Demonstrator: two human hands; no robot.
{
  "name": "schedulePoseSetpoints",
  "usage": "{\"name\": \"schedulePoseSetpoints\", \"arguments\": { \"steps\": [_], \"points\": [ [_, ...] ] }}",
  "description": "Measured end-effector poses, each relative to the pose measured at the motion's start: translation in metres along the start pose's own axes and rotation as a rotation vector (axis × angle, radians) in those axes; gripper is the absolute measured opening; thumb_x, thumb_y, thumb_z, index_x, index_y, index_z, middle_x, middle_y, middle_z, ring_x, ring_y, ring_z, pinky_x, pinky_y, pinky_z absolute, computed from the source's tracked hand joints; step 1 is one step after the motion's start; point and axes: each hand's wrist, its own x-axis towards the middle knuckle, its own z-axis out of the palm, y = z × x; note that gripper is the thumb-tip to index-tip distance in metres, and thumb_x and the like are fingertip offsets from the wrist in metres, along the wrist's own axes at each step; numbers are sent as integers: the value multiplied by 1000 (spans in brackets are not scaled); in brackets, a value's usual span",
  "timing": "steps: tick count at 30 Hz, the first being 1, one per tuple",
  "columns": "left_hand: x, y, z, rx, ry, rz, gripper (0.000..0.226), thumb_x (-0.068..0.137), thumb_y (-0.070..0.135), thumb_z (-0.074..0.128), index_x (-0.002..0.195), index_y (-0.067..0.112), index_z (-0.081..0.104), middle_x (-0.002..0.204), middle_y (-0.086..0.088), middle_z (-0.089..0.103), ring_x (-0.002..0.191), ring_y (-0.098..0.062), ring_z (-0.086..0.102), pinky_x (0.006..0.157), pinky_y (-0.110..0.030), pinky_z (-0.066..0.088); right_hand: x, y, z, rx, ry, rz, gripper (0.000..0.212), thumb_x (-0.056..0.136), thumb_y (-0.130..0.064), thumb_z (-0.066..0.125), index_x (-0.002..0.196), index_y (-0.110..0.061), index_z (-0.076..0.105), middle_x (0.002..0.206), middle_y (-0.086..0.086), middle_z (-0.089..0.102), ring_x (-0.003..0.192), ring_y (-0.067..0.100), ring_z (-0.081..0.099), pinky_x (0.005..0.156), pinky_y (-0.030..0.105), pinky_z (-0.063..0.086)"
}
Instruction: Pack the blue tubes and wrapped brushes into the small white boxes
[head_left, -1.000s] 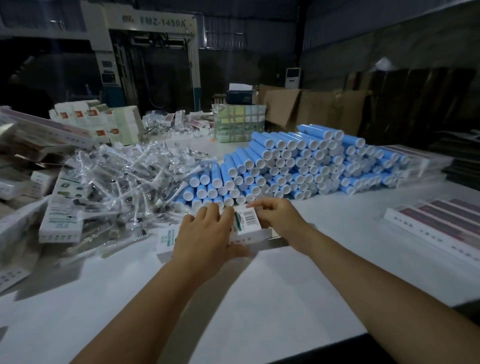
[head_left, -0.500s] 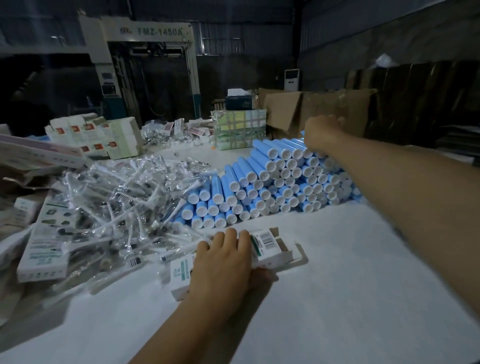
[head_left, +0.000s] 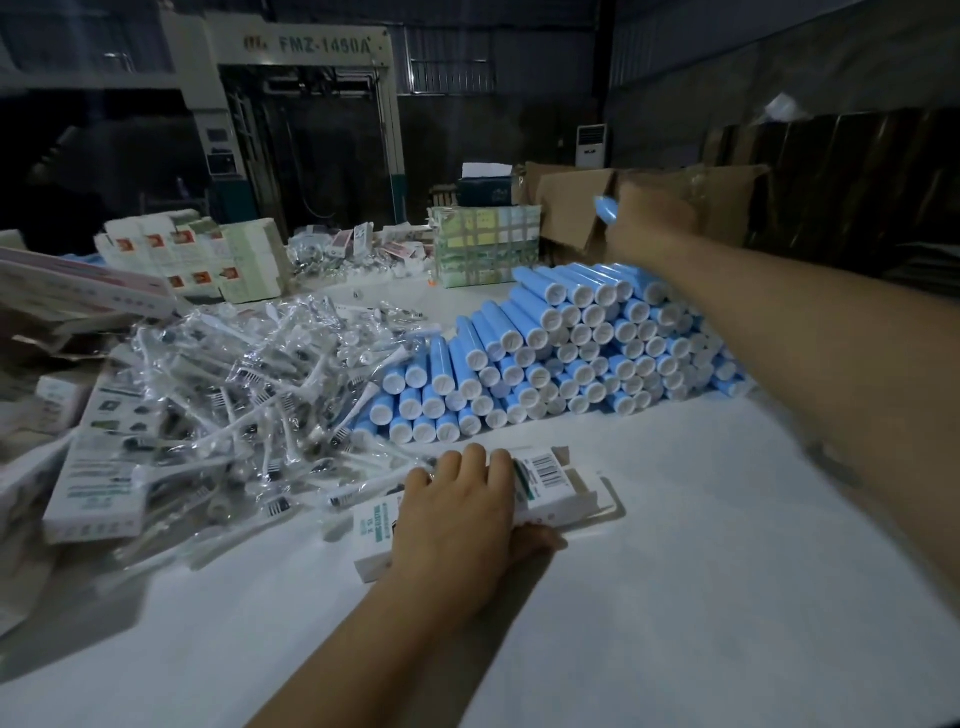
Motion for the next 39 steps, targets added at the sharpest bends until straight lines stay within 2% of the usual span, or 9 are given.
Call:
{"name": "schedulePoseSetpoints", "arguments": {
  "steps": [4, 8, 11, 13, 16, 23, 28, 31, 39],
  "points": [
    [-1, 2, -3, 7, -14, -5, 90, 70, 87, 15, 127, 20, 36, 120, 0, 45, 108, -22, 44, 87, -39, 36, -41, -9, -16, 766, 108, -49, 63, 97, -24, 50, 151, -15, 20, 148, 12, 38, 121, 19, 47, 76, 23, 38],
    [-2, 2, -7, -12, 15, -31, 76, 78, 77, 26, 124, 18, 38, 119, -3, 45, 108, -24, 43, 84, -38, 34, -103, -8, -1, 1248, 25, 79, 71, 91, -16, 61, 151, -20, 23, 154, 6, 29, 129, 27, 45, 87, 34, 48],
    [-3, -3, -8, -78, 48, -95, 70, 82, 73, 40, 125, 18, 38, 119, -2, 45, 110, -24, 43, 83, -38, 34, -153, -5, 29, 1453, -79, 250, 69, 89, -17, 64, 148, -25, 29, 146, 6, 40, 114, 27, 58, 79, 37, 51],
    [-6, -9, -8, -124, 54, -146, 71, 81, 73, 43, 127, 18, 37, 120, -1, 45, 111, -24, 42, 86, -40, 35, -177, -5, 46, 1554, -126, 339, 71, 89, -15, 64, 148, -29, 27, 126, 7, 55, 81, 13, 67, 60, 28, 52],
    [-11, -17, -8, -128, 66, -203, 69, 80, 73, 44, 123, 19, 39, 119, -2, 46, 110, -24, 42, 85, -41, 36, -191, -5, 58, 1576, -109, 341, 89, 86, -6, 65, 151, -33, 10, 90, 11, 61, 42, 6, 55, 40, 20, 41],
    [-13, -19, -10, -144, 86, -237, 68, 79, 75, 42, 119, 20, 41, 116, -1, 46, 106, -24, 42, 81, -39, 33, -199, 3, 61, 1529, -123, 222, 107, 84, -2, 67, 149, -40, -10, 85, 14, 66, 51, 16, 64, 48, 27, 51],
    [-12, -19, -10, -131, 91, -247, 69, 79, 76, 39, 120, 20, 40, 116, -1, 47, 106, -24, 43, 81, -39, 34, -204, 2, 64, 1571, -68, 201, 70, 88, -15, 63, 143, -41, 29, 75, 7, 64, 42, 13, 54, 39, 23, 42],
    [-13, -19, -12, -136, 121, -256, 70, 79, 76, 38, 120, 19, 41, 116, -2, 46, 106, -24, 43, 80, -39, 34, -207, 0, 66, 1513, 5, 218, 10, 93, -23, 58, 95, -31, 61, 67, 5, 65, 36, 10, 44, 37, 20, 34],
    [-15, -19, -16, -145, 59, -242, 71, 82, 72, 43, 124, 16, 40, 119, -4, 46, 109, -26, 42, 85, -42, 35, -211, 0, 70, 1394, 49, 267, 41, 95, -36, 50, 59, -20, 62, 54, -6, 62, 40, 6, 43, 44, 23, 34]
  ]
}}
